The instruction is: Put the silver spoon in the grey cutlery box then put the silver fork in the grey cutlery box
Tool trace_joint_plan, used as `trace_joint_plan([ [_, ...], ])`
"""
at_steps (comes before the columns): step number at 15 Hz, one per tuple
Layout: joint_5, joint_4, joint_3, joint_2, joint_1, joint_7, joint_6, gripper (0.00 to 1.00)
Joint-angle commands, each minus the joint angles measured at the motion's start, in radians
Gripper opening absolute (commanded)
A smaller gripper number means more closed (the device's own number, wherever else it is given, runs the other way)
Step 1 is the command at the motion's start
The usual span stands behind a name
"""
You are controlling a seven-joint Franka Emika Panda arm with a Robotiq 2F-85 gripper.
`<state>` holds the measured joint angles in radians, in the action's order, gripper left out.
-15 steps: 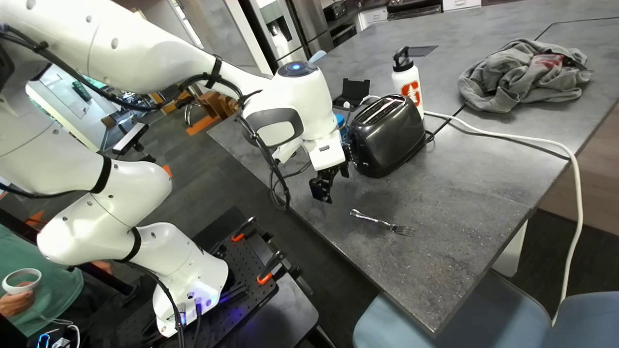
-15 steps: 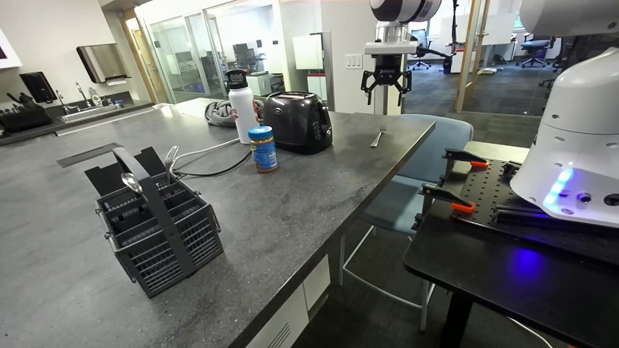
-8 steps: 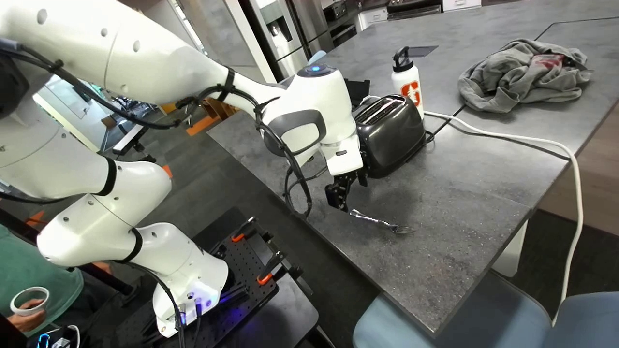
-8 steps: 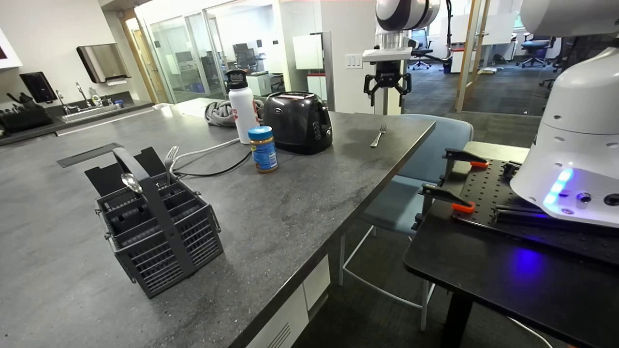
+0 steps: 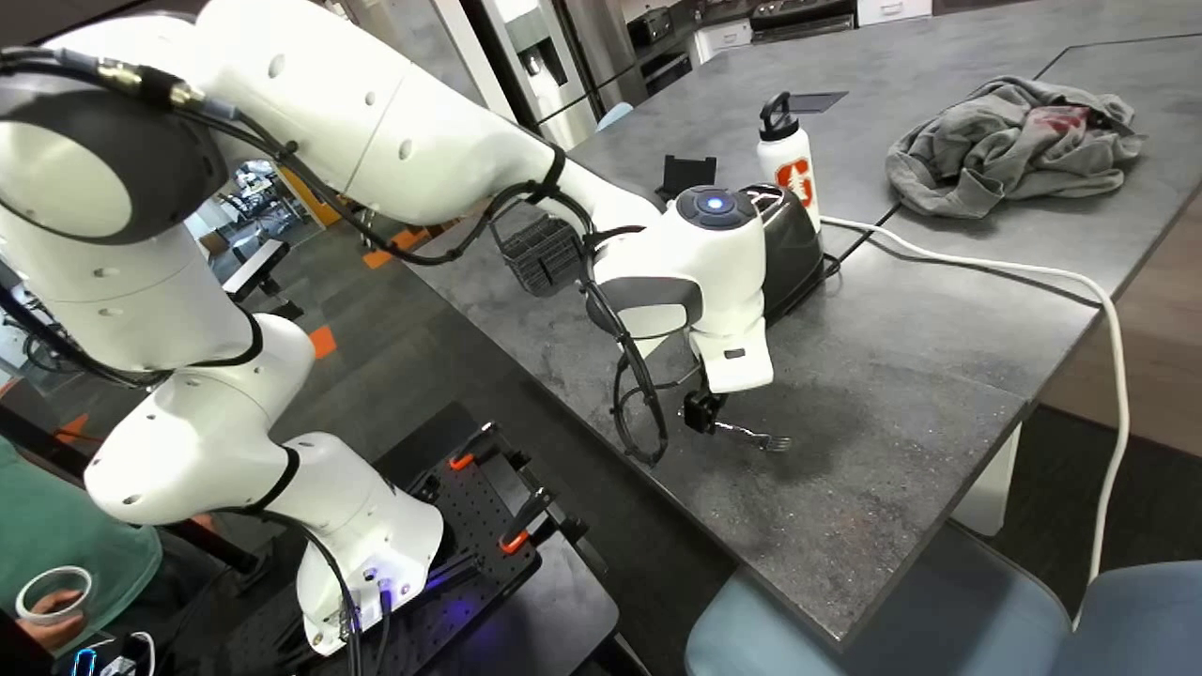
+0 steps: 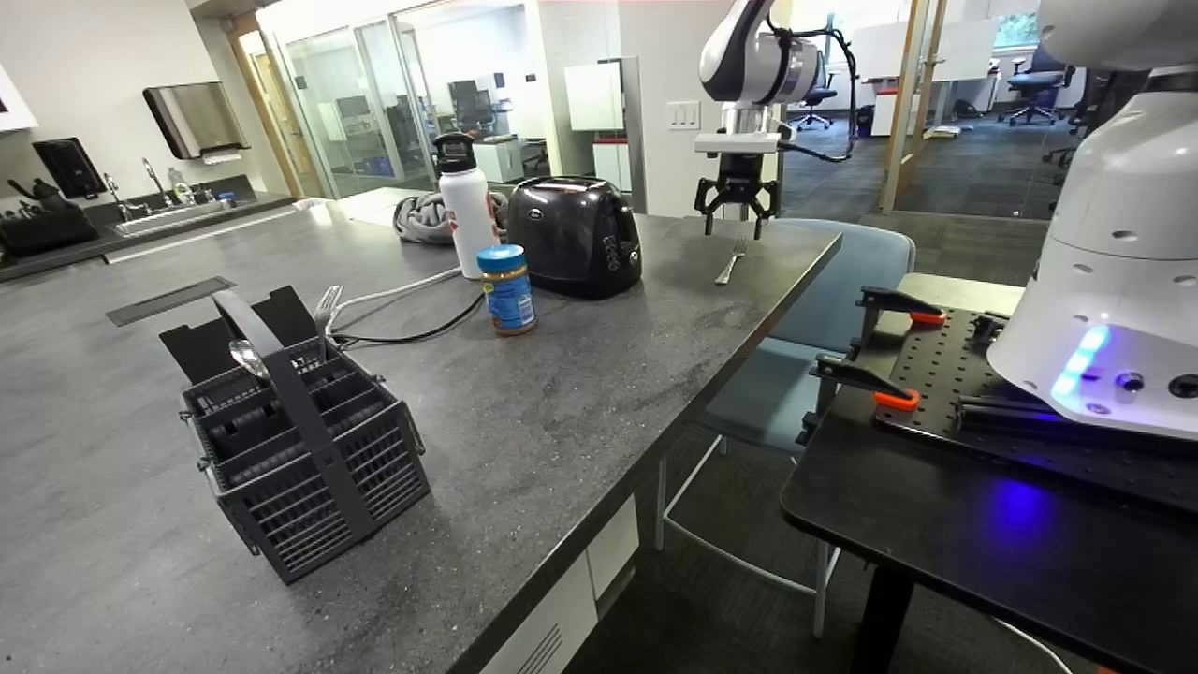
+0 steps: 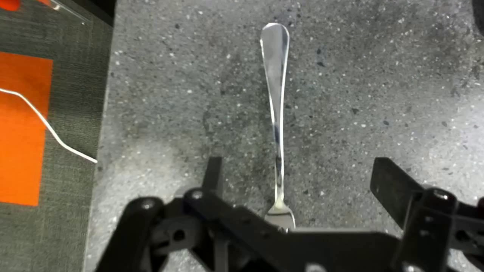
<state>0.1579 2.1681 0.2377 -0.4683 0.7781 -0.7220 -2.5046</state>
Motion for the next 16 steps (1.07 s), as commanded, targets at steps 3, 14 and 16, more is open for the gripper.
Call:
trace_joint_plan([
  [3, 0.234, -0.086, -0.230, -0.044, -0.241, 0.142, 0.060, 1.00],
  [14, 0.363, -0.115, -0.411, -0.066, -0.349, 0.260, 0.197, 1.00],
  [16, 0.395, -0.110, -0.405, -0.070, -0.345, 0.295, 0.188, 1.00],
])
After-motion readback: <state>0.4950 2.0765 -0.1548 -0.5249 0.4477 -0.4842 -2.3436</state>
